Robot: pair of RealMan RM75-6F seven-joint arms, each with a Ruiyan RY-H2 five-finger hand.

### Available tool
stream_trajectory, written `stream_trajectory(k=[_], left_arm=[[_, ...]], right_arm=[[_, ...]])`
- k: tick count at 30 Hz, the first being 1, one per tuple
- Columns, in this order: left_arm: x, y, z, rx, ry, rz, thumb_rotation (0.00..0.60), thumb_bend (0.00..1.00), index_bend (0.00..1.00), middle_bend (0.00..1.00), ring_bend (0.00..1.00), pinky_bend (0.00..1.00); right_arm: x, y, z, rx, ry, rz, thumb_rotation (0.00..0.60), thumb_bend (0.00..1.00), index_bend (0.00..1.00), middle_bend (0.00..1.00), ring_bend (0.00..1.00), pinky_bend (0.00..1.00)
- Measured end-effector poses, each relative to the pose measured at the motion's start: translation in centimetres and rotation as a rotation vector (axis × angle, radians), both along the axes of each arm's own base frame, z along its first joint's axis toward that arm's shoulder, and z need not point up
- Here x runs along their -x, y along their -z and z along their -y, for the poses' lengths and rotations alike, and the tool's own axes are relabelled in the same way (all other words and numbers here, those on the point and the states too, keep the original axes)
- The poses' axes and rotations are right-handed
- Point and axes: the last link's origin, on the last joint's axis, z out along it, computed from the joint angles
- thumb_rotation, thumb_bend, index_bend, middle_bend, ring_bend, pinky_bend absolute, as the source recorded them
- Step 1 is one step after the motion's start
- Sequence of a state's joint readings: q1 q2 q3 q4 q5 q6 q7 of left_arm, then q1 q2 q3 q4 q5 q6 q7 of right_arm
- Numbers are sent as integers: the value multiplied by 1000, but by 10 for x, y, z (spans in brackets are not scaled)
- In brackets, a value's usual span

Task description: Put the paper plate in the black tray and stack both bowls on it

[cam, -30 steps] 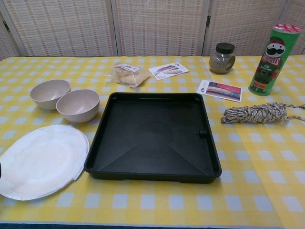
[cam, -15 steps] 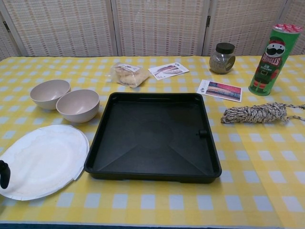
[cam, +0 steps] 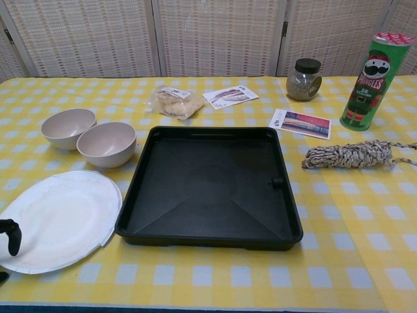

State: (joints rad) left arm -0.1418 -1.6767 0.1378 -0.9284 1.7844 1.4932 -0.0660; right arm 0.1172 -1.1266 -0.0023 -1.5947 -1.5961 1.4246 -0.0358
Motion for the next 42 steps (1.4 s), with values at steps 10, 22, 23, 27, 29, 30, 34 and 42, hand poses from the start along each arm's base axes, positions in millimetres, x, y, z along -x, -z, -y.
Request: stream_trajectory(k=[10,22,23,27,29,30,34,42], left_arm=[[-3,3,-9,-44,36,28,600,367,649,1000,1000,1000],[-3,9,-14,-53,65,53,600,368,641,1000,1000,1000],[-3,9,-14,-50,70,55,600,369,641,1000,1000,1000],[-5,10,-14,-52,79,67,600,378,636,1000,1000,1000],[-6,11,-14,-52,84,77,600,388,633,1000,1000,1000],[-6,11,-14,-50,87,81,600,392,632,1000,1000,1000],[-7,12,-14,-36,99,98,600,395,630,1000,1000,1000],[-12,6,-14,-79,135,127,600,422,632,1000,1000,1000]], right_arm=[[0,5,3,-26,7,-11,600,379,0,0,0,0],[-1,6,2,-25,5,-15,600,379,0,0,0,0],[-1,6,2,-26,5,-16,600,379,0,0,0,0],[-1,7,3,-27,6,-17,600,379,0,0,0,0],[0,6,3,-26,7,-18,600,379,0,0,0,0],[0,6,3,-26,7,-18,600,379,0,0,0,0],[0,6,3,-25,7,-18,600,379,0,0,0,0],[0,7,3,-28,7,-20,600,378,0,0,0,0]])
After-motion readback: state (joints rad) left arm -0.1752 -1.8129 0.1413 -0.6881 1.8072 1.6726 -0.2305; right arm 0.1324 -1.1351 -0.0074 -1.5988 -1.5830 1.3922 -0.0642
